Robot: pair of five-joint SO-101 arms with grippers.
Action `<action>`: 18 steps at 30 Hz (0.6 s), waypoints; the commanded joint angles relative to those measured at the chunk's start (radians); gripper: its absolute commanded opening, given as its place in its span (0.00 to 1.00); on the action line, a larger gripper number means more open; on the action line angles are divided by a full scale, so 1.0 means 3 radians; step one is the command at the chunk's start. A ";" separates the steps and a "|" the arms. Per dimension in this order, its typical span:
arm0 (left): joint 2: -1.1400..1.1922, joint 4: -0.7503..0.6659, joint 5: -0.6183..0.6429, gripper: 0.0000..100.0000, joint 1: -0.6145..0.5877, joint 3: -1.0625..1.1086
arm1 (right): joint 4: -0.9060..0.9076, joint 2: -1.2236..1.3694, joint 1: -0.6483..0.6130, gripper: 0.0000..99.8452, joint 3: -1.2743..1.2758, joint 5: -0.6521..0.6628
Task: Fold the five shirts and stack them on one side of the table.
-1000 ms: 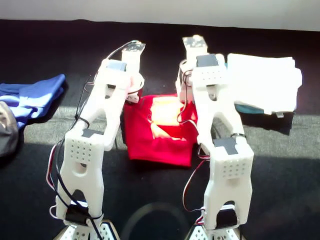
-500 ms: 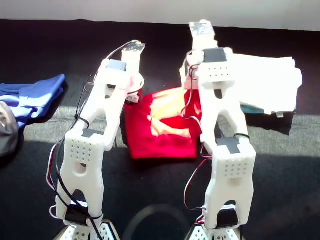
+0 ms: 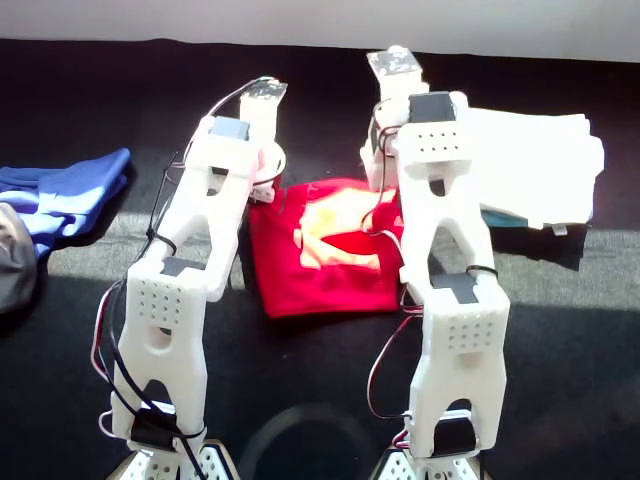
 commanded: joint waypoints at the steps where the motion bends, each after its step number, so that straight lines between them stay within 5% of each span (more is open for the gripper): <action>1: -0.0233 -0.0026 0.0000 0.01 -0.0038 -0.0110 | 0.0212 -0.0054 -0.0136 0.15 -0.0156 0.0020; 18: -0.0217 -0.0036 0.0000 0.01 -0.0043 -0.0110 | 0.0386 -0.0023 -0.0335 0.15 0.0069 -0.0598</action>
